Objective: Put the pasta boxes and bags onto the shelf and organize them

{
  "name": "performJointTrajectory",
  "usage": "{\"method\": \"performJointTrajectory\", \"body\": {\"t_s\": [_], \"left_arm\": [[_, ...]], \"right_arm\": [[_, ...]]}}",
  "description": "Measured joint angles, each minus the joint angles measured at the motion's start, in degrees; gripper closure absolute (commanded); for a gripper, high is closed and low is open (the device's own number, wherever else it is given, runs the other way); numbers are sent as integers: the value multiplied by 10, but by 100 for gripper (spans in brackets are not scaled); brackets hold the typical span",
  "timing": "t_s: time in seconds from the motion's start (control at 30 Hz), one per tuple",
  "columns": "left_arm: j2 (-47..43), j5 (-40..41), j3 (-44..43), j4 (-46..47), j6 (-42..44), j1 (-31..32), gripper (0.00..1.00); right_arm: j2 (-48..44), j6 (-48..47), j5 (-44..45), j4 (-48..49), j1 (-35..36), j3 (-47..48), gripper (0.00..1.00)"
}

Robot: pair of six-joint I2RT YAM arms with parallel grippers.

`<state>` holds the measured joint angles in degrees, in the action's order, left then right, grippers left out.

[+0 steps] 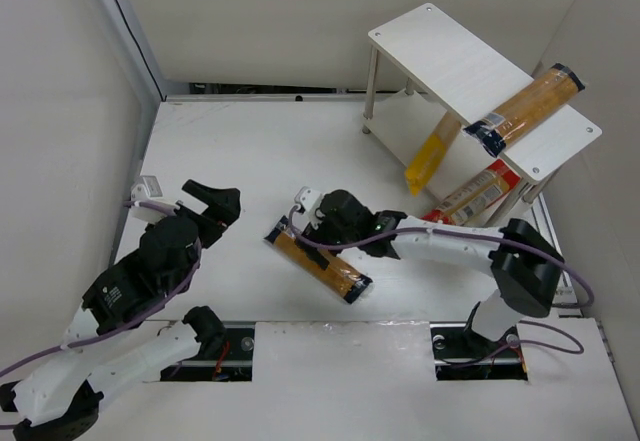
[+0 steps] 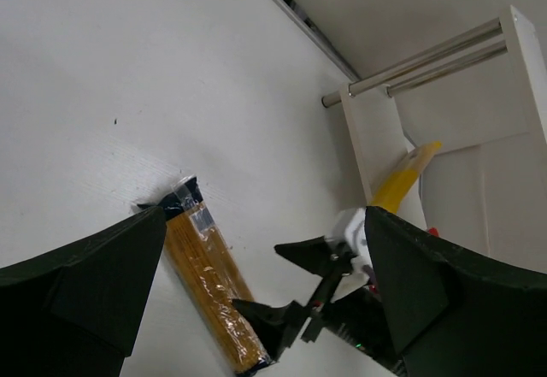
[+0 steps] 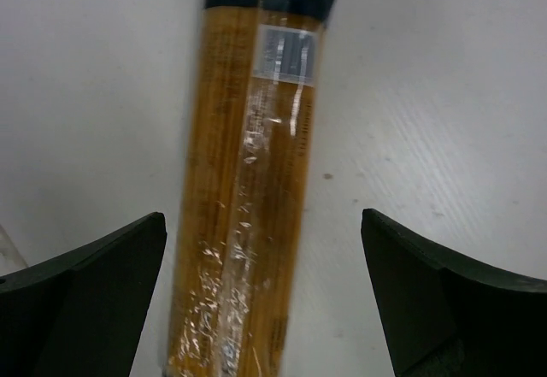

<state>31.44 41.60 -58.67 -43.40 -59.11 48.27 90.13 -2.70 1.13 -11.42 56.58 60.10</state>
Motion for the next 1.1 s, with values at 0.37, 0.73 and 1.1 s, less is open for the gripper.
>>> {"method": "performJointTrajectory", "body": {"t_s": [0.37,0.73,1.1], "left_arm": [[24,-6,33,10,1,0,0],[59,-4,36,16,-3,0,0],[60,10,43,11,-18,0,0]], "right_arm": [[134,42,-20,46,39,0,3],[103,111,138,3,57,22,100],[57,134,435,-161,-25,406,100]]}}
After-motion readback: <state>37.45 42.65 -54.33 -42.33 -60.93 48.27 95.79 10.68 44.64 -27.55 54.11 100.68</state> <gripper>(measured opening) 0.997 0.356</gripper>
